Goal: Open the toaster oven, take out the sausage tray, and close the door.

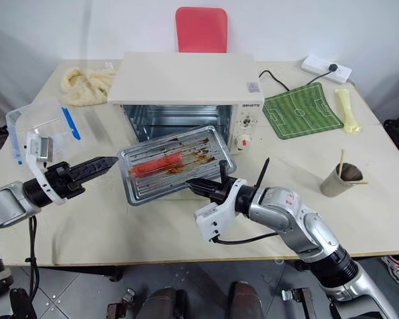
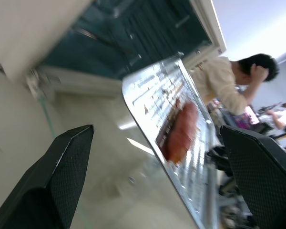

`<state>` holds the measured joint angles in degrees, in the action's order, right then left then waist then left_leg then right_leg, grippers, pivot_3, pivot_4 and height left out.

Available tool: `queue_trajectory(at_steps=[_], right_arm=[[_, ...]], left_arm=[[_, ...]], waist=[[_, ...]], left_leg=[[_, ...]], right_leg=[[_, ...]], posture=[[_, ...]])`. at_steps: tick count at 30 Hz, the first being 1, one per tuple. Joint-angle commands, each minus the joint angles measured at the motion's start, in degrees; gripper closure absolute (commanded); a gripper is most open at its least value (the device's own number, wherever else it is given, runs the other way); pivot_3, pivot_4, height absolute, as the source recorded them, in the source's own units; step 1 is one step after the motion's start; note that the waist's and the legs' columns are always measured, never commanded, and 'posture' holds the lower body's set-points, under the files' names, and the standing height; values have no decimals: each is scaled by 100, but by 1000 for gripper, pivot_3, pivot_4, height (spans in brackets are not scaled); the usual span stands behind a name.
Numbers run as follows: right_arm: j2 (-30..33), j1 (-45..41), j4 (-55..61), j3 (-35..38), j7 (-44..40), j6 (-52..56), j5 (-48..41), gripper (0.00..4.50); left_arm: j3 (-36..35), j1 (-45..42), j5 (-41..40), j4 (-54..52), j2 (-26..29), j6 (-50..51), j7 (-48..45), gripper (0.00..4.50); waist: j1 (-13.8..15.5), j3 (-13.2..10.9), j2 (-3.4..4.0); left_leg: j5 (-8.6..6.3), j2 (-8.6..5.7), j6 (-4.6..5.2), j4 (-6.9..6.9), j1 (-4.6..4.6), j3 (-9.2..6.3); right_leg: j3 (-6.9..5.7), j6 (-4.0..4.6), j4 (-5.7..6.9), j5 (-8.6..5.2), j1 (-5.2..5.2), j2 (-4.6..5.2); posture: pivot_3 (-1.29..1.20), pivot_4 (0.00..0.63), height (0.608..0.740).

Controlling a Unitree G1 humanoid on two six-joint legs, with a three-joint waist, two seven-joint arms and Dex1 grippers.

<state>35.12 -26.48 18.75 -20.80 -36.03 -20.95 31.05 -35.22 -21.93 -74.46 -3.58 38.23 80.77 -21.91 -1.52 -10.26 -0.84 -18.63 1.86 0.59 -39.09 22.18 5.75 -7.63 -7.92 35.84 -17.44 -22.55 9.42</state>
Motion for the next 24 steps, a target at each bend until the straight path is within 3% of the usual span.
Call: queue_trajectory(at_steps=[1,11,24], right_arm=[[25,-137,72,211,52,-163,-173,4480],[58,-44,176,299,-110,-215,-321,4480],[132,-23,355,282,-373,-422,-666,4480]], left_arm=[[-89,-8,-775,64,-188,151,662,0],[237,327,-2713,683,-201,-562,2136,0],[1160,57,-2745,1323,136,-690,1881,0]], waist=[[1,0,0],[-5,0,0],[1,0,0]], left_leg=[[0,1,0,-1,0,-4],[1,-5,-2,0,-1,-10],[1,-13,-2,0,-1,-7]], right_leg=[[0,0,0,0,2,0],[-2,0,-2,0,5,-1],[2,0,-9,0,8,-5]], posture=[[0,150,740],[0,150,740],[0,150,740]])
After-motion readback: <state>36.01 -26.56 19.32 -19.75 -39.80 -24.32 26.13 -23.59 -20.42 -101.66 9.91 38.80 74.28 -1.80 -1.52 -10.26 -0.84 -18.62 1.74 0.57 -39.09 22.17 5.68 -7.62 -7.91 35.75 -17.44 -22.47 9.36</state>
